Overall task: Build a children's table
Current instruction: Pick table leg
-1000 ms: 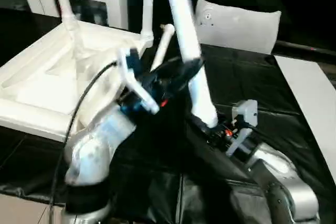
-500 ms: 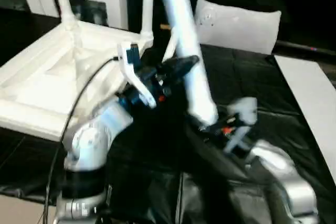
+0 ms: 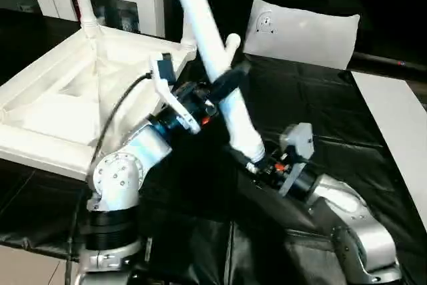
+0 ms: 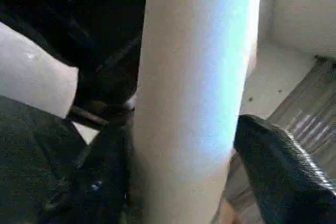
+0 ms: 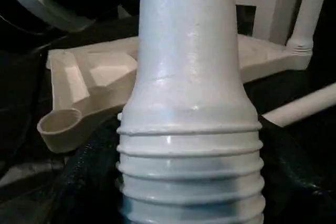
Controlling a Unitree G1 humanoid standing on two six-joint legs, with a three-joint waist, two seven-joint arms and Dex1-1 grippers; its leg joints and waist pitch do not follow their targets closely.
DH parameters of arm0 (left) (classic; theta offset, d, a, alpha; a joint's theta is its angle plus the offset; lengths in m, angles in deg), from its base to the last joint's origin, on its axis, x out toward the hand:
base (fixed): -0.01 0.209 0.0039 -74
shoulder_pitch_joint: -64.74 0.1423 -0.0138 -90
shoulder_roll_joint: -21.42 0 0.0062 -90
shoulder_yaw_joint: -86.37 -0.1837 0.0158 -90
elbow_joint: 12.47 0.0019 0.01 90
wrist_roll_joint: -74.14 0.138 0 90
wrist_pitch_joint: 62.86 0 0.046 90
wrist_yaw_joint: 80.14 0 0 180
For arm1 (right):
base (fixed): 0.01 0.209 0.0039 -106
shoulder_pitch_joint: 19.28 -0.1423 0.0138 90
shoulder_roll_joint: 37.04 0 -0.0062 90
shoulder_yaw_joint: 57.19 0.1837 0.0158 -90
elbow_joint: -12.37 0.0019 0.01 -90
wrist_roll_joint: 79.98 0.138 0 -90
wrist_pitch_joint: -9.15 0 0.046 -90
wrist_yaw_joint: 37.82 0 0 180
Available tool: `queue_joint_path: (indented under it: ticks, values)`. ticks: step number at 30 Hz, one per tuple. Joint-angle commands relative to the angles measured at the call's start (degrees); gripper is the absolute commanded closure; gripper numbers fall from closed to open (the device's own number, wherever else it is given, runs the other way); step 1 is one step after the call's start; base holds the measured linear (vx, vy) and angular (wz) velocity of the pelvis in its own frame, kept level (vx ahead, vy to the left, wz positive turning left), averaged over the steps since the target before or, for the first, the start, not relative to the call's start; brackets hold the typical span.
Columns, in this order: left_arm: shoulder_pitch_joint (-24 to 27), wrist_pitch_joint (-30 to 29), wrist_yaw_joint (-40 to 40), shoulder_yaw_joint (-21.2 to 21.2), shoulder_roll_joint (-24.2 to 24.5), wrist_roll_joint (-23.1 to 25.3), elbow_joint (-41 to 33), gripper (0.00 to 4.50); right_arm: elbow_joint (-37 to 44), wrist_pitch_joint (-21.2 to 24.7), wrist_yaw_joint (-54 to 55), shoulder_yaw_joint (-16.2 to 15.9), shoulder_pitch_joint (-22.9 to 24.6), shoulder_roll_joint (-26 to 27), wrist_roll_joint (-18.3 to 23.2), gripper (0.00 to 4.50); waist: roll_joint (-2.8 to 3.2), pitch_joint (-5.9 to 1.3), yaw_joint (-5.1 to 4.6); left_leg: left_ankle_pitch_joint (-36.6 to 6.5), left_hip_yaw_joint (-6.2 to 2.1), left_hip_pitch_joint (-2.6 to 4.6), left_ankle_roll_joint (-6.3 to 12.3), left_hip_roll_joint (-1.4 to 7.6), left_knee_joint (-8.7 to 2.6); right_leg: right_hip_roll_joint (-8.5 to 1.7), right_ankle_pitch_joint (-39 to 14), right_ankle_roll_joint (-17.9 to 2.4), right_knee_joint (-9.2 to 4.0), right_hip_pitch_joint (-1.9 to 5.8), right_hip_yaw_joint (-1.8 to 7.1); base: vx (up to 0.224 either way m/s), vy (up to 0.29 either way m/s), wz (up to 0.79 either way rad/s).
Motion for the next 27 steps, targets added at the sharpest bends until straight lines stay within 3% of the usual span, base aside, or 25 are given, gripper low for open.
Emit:
queue_joint_path:
  ticks: [1, 4, 7, 9, 12, 25, 27]
  values:
    - [-1.06, -0.10, -0.43, -0.41, 0.18, 0.22, 0.36, 1.36, -0.63, -1.05, 0.23, 0.43, -0.54, -0.29, -0.07, 1.73, 0.27, -3.23, 0.08, -8.88, -1.23, 0.97, 0.13, 3.72, -5.14, -6.42, -13.17, -8.27, -5.08, 2.17, 3.25, 0.000, 0.000, 0.00]
    - [-1.44, 0.22, -0.59, -0.39, 0.77, 0.81, 0.76, 1.44, -1.35, -1.36, 0.71, 0.40, -1.10, 0.08, -0.14, 1.73, 0.26, -3.25, 0.15, -8.62, -1.24, 1.02, -0.01, 3.71, -5.17, -6.41, -13.18, -7.72, -5.02, 2.08, 3.24, 0.000, 0.000, 0.00]
    - [-1.66, 0.05, -0.77, -0.45, 1.14, 0.99, 0.67, 1.93, -1.61, -1.59, 0.85, 0.11, -1.40, 0.11, -0.20, 1.73, 0.36, -3.31, 0.25, -7.73, -1.26, 1.02, 0.01, 3.80, -5.18, -6.41, -11.49, -7.95, -4.84, 2.14, 3.24, 0.000, 0.000, 0.00]
    - [-1.79, 0.24, -0.88, -0.67, 1.43, 1.18, 0.61, 1.88, -1.66, -1.60, 0.89, 0.09, -1.59, 0.10, -0.06, 1.73, 0.39, -3.35, 0.36, -7.50, -1.21, 1.00, 0.14, 3.75, -5.12, -6.46, -10.61, -8.22, -4.75, 2.21, 3.28, 0.000, 0.000, 0.00]
    - [-1.97, 0.67, -1.17, -0.71, 1.62, 1.67, 0.73, 2.30, -1.72, -1.57, 0.98, 0.08, -1.78, 0.12, -0.03, 1.73, 0.45, -3.32, 0.40, -7.34, -1.21, 1.04, 0.15, 3.81, -5.18, -6.44, -10.23, -8.34, -4.73, 2.16, 3.27, 0.000, 0.000, 0.00]
    - [-2.98, 2.27, -2.21, -0.61, 2.60, 3.56, 1.41, 2.60, -1.81, -1.27, 1.69, -0.14, -1.69, 0.22, 0.33, 1.73, 0.74, -3.26, 0.40, -8.81, -1.29, 1.05, -0.63, 3.80, -5.34, -6.43, -11.37, -8.19, -4.83, 2.13, 3.28, 0.000, 0.000, 0.00]
    - [-3.39, 2.31, -2.33, -0.58, 2.93, 3.85, 1.60, 2.60, -1.28, 2.47, 0.93, 0.68, -1.65, 0.68, 3.98, 1.18, 0.91, -3.28, 0.36, -9.30, -1.38, 1.13, -0.57, 3.83, -5.37, -6.39, -11.39, -8.19, -4.87, 2.14, 3.29, 0.000, 0.000, 0.00]
